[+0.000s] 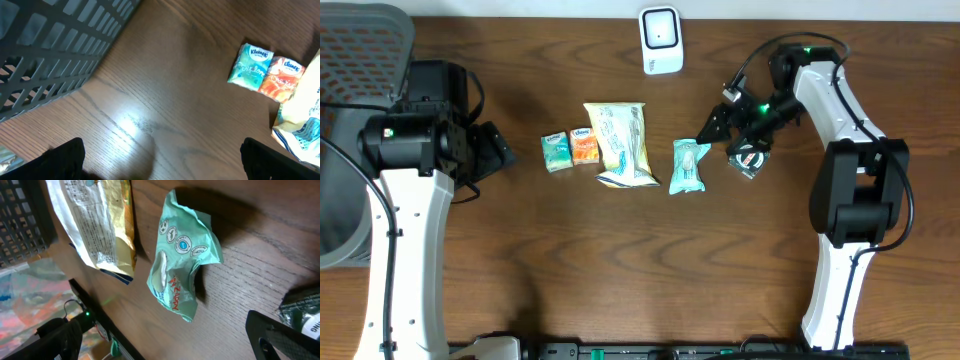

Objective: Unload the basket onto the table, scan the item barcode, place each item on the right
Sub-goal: 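Open and lift the right gripper away from the packet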

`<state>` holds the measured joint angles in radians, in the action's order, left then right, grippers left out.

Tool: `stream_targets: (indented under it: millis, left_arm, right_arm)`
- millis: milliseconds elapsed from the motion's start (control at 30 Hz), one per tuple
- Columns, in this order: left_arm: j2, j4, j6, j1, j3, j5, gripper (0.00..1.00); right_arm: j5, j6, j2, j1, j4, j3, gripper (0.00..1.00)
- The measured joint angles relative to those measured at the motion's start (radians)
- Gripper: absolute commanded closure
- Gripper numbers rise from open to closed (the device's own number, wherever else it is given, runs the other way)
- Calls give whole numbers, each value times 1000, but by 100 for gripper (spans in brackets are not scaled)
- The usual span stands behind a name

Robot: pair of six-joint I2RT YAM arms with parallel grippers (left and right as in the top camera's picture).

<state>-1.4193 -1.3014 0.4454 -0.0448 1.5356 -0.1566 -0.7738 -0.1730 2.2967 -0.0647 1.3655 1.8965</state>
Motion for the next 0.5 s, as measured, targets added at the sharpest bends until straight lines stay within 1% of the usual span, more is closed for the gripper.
stream_targets:
  millis: [233,300,367,500]
  left_arm:
    - [0,0,0,0,0,0,2]
    - [0,0,0,0,0,0,2]
    - [0,0,0,0,0,0,2]
    - [0,0,0,0,0,0,2]
  right_arm:
    - [-48,19,0,-14,-90,-87,17]
    - [-56,49,0,-25,-137,-120,19]
    - [-62,80,-1,-37,-182,-152,23]
    - [-65,135,-1,-52,-257,-209,35]
